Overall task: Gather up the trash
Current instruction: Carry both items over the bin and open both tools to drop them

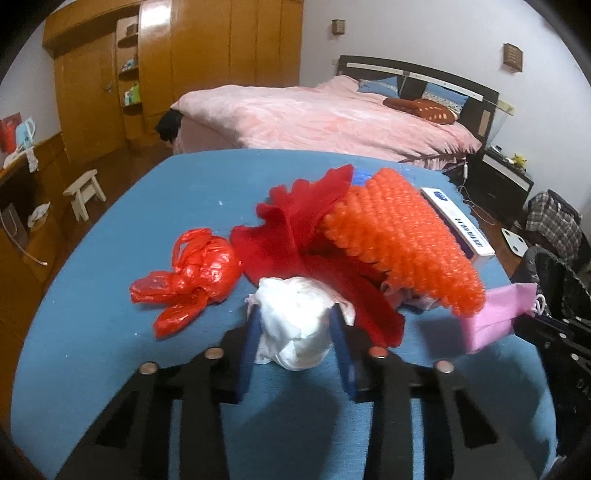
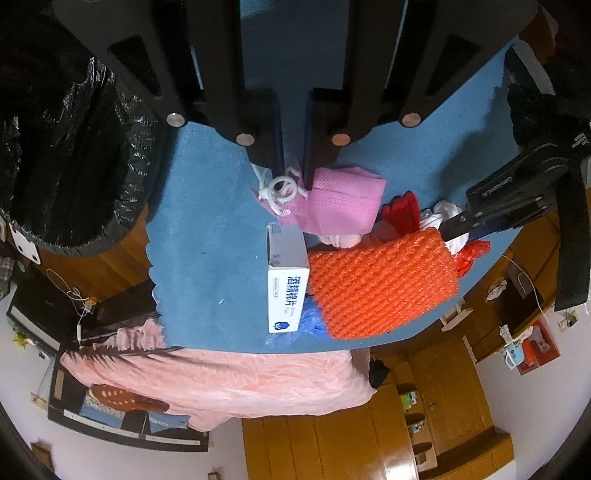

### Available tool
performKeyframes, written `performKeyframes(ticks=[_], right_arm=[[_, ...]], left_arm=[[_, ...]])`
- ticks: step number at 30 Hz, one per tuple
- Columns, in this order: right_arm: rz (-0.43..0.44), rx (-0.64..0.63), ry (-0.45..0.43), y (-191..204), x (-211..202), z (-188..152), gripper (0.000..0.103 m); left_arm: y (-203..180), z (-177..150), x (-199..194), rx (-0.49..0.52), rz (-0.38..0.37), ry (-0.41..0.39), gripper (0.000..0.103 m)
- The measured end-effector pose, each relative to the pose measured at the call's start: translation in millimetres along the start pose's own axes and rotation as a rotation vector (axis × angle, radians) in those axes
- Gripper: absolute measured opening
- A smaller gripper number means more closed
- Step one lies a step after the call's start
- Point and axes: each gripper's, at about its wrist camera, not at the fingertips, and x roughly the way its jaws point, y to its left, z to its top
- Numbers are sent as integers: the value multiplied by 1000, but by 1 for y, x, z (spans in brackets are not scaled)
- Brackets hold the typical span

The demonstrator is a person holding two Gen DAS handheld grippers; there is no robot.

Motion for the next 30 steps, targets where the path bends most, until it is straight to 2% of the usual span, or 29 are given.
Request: performKeyframes(ticks=[1, 5, 16, 22, 30], right_arm=[[2, -2, -3, 1, -1, 0, 10], [9, -2, -21, -1, -11, 3, 10], [4, 10, -83, -9, -46, 8, 10], [-16, 34, -125, -24, -71, 8, 10], [-84, 84, -184, -62, -108, 1, 10]], left_arm=[[-1, 0, -1, 0, 2, -3, 27], [2, -1, -14, -21, -6, -16, 22], [-1, 4, -69, -11, -3, -85, 21], [-25, 15, -92, 16, -59, -125, 21], [-85, 31, -106, 96, -176, -160, 21]])
